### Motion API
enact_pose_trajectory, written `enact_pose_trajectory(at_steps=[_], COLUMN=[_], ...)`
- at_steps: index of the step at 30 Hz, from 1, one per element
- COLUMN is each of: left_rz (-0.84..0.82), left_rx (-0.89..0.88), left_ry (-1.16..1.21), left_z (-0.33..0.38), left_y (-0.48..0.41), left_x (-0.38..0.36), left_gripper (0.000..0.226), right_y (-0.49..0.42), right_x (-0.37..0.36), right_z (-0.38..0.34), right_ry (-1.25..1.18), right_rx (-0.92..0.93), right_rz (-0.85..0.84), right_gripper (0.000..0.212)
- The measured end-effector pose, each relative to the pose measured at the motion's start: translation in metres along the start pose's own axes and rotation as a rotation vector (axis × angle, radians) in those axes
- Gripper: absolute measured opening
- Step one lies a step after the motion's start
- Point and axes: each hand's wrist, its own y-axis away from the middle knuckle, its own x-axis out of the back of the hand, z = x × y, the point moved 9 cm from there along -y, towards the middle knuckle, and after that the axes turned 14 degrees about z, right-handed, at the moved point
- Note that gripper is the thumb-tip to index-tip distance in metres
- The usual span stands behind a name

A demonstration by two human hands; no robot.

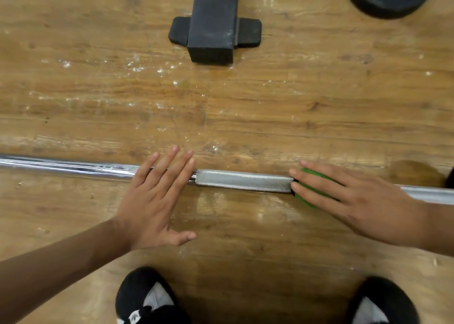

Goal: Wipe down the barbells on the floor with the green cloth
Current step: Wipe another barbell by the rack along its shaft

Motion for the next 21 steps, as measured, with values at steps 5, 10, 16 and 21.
enact_pose_trajectory(at_steps=[5,10,16,21], left_rz=[-0.001,-0.001,0.059,0.061], left_rx=[0.03,0.014,0.081,0.099], left_ry=[-0.009,0.005,0.023,0.014], left_z=[-0.011,-0.029,-0.046,-0.065], left_y=[-0.02,-0.045,-0.049,-0.076], left_x=[-0.001,-0.001,-0.007,-0.014], left_gripper=[0.117,0.115,0.109,0.109], right_y=[-0.09,-0.156,-0.067,-0.008], right_x=[-0.015,-0.018,-0.006,-0.005], right_z=[-0.015,-0.013,0.056,0.111], right_ry=[-0.039,-0.066,0.056,0.124], right_rx=[-0.015,0.039,-0.021,-0.122], right_rz=[0.079,0.199,0.114,0.057], right_gripper=[0.067,0.064,0.079,0.079])
